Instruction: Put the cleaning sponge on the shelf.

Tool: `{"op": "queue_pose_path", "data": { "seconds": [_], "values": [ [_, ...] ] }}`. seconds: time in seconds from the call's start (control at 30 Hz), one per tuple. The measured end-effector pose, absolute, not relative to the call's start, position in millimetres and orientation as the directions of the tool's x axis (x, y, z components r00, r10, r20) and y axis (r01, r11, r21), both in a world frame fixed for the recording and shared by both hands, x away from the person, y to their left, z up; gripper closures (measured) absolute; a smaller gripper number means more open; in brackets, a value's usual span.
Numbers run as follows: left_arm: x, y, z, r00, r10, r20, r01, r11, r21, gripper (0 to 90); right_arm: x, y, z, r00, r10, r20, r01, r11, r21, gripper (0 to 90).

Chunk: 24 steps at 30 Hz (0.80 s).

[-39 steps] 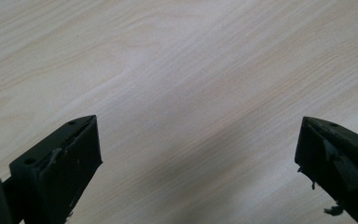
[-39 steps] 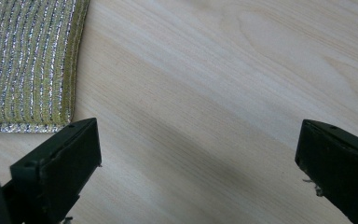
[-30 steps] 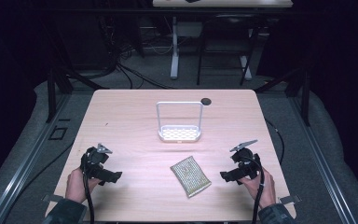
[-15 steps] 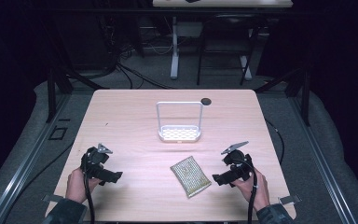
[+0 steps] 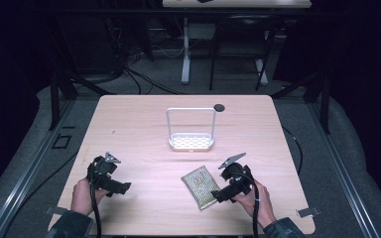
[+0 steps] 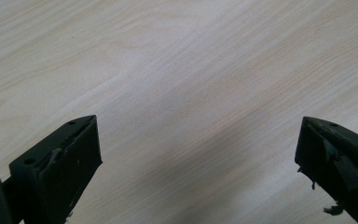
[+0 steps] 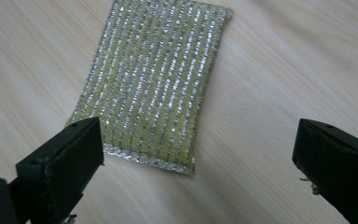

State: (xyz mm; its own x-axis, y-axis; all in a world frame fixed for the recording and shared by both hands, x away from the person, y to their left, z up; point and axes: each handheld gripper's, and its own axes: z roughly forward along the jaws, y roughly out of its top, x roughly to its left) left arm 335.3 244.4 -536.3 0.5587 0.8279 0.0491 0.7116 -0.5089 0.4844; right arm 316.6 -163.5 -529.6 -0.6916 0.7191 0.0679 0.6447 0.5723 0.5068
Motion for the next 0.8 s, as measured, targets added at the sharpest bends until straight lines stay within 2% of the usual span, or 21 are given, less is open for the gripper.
{"op": "queue_pose_path", "data": {
  "seconds": [0.3, 0.43, 0.6, 0.8],
  "values": [
    [336.2, 244.2, -537.2, 0.561, 0.826, 0.049, 0.713, -0.512, 0.479, 0.0, 316.2, -130.1, -540.8, -0.757, 0.651, 0.049, 0.593, 0.654, 0.470, 5.9],
    [336.0, 243.9, -537.1, 0.563, 0.825, 0.047, 0.713, -0.514, 0.477, 0.0, 314.7, -119.6, -545.9, -0.770, 0.637, 0.036, 0.582, 0.679, 0.447, 10.6],
    [335.8, 244.1, -537.2, 0.561, 0.826, 0.055, 0.712, -0.515, 0.477, 0.0, 313.2, -111.9, -549.5, -0.786, 0.618, -0.011, 0.556, 0.714, 0.427, 13.9],
    [335.9, 244.6, -537.1, 0.562, 0.825, 0.051, 0.716, -0.516, 0.470, 0.0, 316.4, -114.7, -553.1, -0.779, 0.627, 0.021, 0.578, 0.704, 0.412, 14.8]
  ]
}}
